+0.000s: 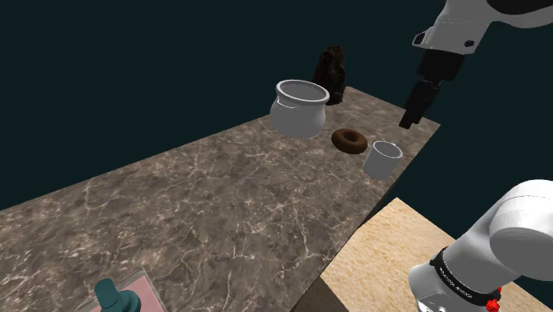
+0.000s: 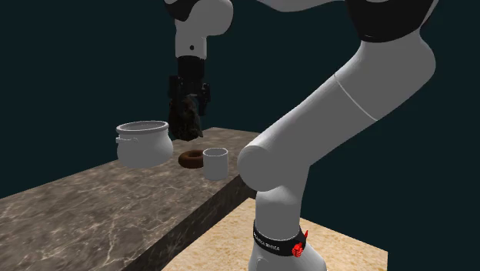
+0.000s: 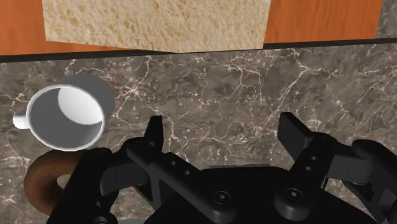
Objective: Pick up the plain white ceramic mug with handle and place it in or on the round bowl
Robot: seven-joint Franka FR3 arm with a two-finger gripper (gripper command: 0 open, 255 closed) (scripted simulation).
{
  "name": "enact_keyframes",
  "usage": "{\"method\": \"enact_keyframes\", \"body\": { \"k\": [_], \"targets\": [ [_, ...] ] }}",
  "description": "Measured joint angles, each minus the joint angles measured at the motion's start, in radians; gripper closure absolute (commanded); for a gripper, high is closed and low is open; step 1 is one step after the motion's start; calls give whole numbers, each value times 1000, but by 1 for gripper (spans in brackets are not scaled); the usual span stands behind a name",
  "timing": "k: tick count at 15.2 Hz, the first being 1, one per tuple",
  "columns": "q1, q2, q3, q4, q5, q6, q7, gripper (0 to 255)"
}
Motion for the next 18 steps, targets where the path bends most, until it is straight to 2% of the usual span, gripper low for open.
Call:
{"method": "enact_keyframes", "body": {
  "k": [3, 11, 16, 18],
  "targets": [
    [-10, -6, -8, -38, -19, 42, -14, 0],
    [-73, 44, -55, -212, -126, 339, -80, 0],
    [-118, 152, -99, -281, -195, 569, -118, 0],
    [-125, 180, -106, -292, -206, 621, -122, 0]
  ]
}}
